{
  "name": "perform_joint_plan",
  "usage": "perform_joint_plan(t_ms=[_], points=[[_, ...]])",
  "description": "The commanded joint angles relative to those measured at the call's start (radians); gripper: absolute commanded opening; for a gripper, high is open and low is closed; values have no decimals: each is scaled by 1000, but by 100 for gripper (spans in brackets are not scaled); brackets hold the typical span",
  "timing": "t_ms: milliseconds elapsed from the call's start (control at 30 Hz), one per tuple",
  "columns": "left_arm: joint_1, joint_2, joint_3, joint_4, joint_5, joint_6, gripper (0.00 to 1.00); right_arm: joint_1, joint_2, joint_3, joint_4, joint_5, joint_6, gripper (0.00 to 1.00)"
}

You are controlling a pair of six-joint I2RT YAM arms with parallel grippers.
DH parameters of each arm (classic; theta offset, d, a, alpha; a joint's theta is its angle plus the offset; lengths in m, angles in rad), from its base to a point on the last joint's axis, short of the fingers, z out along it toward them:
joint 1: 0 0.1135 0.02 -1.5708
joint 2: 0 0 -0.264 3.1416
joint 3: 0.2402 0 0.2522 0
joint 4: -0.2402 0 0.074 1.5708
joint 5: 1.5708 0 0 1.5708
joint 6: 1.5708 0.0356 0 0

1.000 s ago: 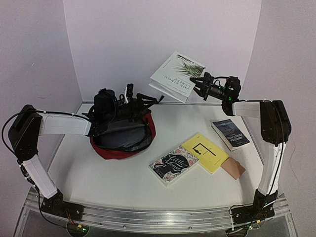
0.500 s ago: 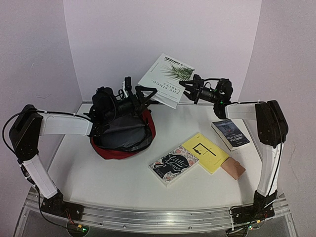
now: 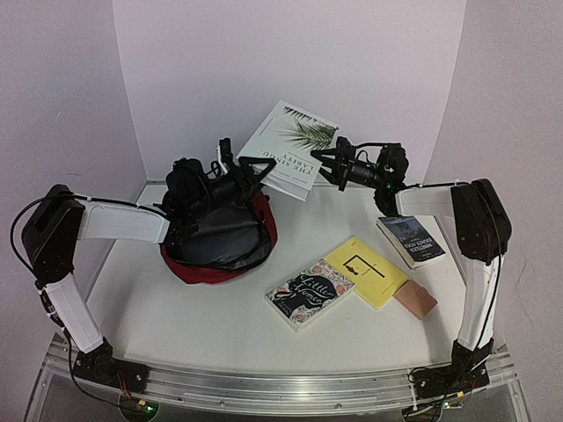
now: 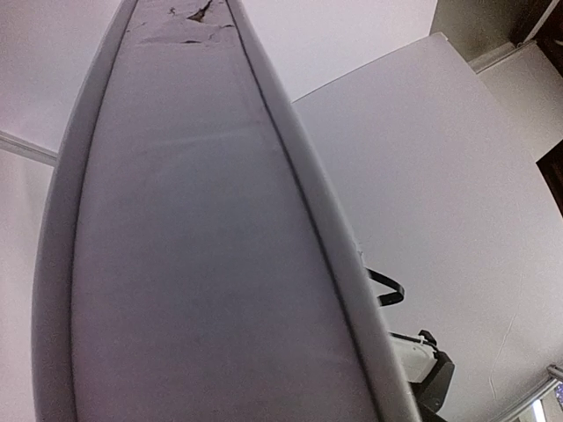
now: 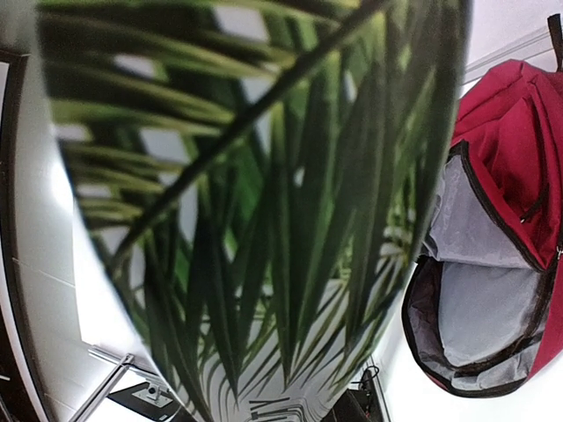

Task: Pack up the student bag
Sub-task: Pick up the book from the center of the board, then move the student bag to the center of the board.

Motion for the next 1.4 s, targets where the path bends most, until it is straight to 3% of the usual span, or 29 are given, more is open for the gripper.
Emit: perform_joint_plan(t_ms=[0, 167, 267, 367, 533, 667, 833, 1367], points=[[-5, -13, -10, 126, -27, -12, 42, 25, -34, 7, 41, -9, -36, 29], [-5, -70, -78, 137, -102, 0, 20, 25, -44, 10, -25, -1, -104, 54], [-5, -140, -126, 109, -169, 39, 13, 19, -80, 29, -252, 30, -299, 70], [-4, -233, -156, 12, -271, 84, 4, 17, -120, 77, -616, 107, -605, 79], [-3, -427, -201, -179, -480, 152, 0, 8, -72, 210, -932, 211, -935, 89], [-2, -533, -204, -298, -596, 197, 0, 29, 63, 399, -1151, 266, -1074, 89], [-2, -599, -206, -371, -638, 228, 0, 73, 230, 625, -1249, 357, -1128, 85], [-2, -696, -254, -454, -679, 212, 0, 199, 655, 1073, -1322, 564, -1241, 75]])
